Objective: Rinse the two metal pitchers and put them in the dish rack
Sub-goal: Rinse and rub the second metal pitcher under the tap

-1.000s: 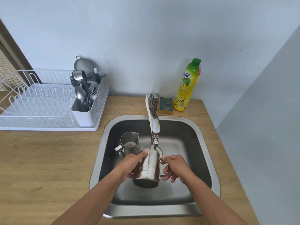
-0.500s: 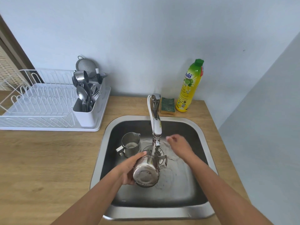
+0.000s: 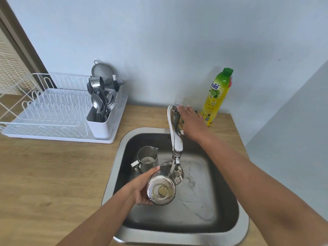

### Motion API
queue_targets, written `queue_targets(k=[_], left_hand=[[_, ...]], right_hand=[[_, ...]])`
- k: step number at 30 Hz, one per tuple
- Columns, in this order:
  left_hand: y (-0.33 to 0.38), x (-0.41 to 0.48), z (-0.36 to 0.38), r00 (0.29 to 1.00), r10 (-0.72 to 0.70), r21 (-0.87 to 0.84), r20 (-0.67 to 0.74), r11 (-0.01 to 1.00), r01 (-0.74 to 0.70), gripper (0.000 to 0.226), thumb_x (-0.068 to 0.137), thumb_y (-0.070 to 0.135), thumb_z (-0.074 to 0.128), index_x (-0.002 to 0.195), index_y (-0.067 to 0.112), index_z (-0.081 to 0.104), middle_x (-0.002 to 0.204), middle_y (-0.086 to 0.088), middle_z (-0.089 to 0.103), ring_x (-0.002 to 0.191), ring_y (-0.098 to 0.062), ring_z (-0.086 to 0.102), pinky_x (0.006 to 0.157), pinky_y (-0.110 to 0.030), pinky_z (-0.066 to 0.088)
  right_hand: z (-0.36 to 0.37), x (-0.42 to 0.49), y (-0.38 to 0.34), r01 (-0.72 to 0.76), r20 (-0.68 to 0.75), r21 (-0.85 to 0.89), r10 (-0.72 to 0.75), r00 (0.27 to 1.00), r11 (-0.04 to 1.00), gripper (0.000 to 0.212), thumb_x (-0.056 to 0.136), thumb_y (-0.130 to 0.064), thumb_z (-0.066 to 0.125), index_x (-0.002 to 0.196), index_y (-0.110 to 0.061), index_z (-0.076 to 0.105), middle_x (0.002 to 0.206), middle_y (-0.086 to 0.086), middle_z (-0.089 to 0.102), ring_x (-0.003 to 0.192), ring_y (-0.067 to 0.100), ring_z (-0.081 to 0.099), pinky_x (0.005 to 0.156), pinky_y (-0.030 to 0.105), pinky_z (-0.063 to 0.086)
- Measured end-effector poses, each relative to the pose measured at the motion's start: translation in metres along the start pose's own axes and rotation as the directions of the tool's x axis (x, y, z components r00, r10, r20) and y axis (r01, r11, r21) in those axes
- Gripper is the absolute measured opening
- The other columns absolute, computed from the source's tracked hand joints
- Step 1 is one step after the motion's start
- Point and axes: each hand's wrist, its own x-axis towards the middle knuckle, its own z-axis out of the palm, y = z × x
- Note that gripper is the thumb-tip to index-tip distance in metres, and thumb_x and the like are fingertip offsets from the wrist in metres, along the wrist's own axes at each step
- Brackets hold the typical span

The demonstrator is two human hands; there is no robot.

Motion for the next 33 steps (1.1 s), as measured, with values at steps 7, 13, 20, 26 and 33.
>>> queue_targets(k=[7, 13, 20, 26, 33], left_hand=[[0.001, 0.006, -0.002, 1.000, -0.006, -0.003, 0.013, 1.000, 0.006, 0.064, 0.063, 0.063, 0.076, 0.095, 0.007, 0.073, 0.105, -0.020, 0.074, 0.092, -0.034, 0.071, 0.094, -0.048, 0.054], [0.002, 0.003, 0.003, 0.998, 0.056, 0.013, -0.006, 0.998, -0.056, 0.053, 0.074, 0.058, 0.073, 0.097, 0.009, 0.072, 0.100, -0.017, 0.076, 0.092, -0.033, 0.071, 0.091, -0.049, 0.055], [-0.008, 0.008, 0.007, 0.929, 0.349, 0.213, -0.125, 0.924, -0.318, 0.069, 0.063, 0.048, 0.085, 0.118, 0.018, 0.056, 0.109, -0.007, 0.073, 0.094, -0.022, 0.070, 0.076, -0.035, 0.058], [-0.021, 0.013, 0.011, 0.892, 0.449, 0.248, -0.055, 0.871, -0.423, 0.094, 0.046, 0.033, 0.090, 0.127, 0.020, 0.045, 0.121, -0.001, 0.066, 0.107, -0.018, 0.066, 0.092, -0.039, 0.054], [-0.022, 0.016, -0.001, 0.753, 0.647, 0.521, -0.120, 0.686, -0.507, 0.067, 0.056, 0.047, 0.086, 0.113, 0.026, 0.059, 0.118, 0.001, 0.064, 0.108, -0.017, 0.063, 0.098, -0.039, 0.052]], right_hand=[[0.015, -0.013, 0.000, -0.005, 0.030, -0.027, 0.005, 1.000, 1.000, 0.085, 0.090, 0.004, 0.048, 0.158, -0.028, 0.008, 0.166, -0.011, 0.005, 0.153, 0.019, 0.008, 0.116, 0.051, 0.025], [0.027, -0.016, 0.003, -0.106, 0.054, 0.313, 0.094, 0.994, 0.944, 0.075, 0.093, -0.013, 0.050, 0.157, -0.030, 0.014, 0.161, 0.001, 0.029, 0.145, 0.026, 0.031, 0.114, 0.050, 0.033], [0.084, -0.106, 0.004, -0.666, 0.564, 0.588, 0.358, 0.744, 0.459, 0.053, 0.101, -0.048, 0.040, 0.126, -0.004, 0.057, 0.094, 0.011, 0.069, 0.077, 0.024, 0.065, 0.071, 0.034, 0.050], [0.106, -0.162, -0.005, -0.720, 0.693, 0.693, 0.248, 0.677, 0.029, 0.040, 0.102, -0.041, 0.045, 0.083, -0.009, 0.060, 0.056, 0.005, 0.060, 0.052, 0.023, 0.061, 0.059, 0.030, 0.050], [0.117, -0.178, -0.004, -0.645, 0.707, 0.706, 0.242, 0.665, -0.292, 0.032, 0.104, -0.019, 0.042, 0.074, -0.010, 0.049, 0.047, -0.001, 0.037, 0.046, 0.018, 0.041, 0.056, 0.032, 0.045]])
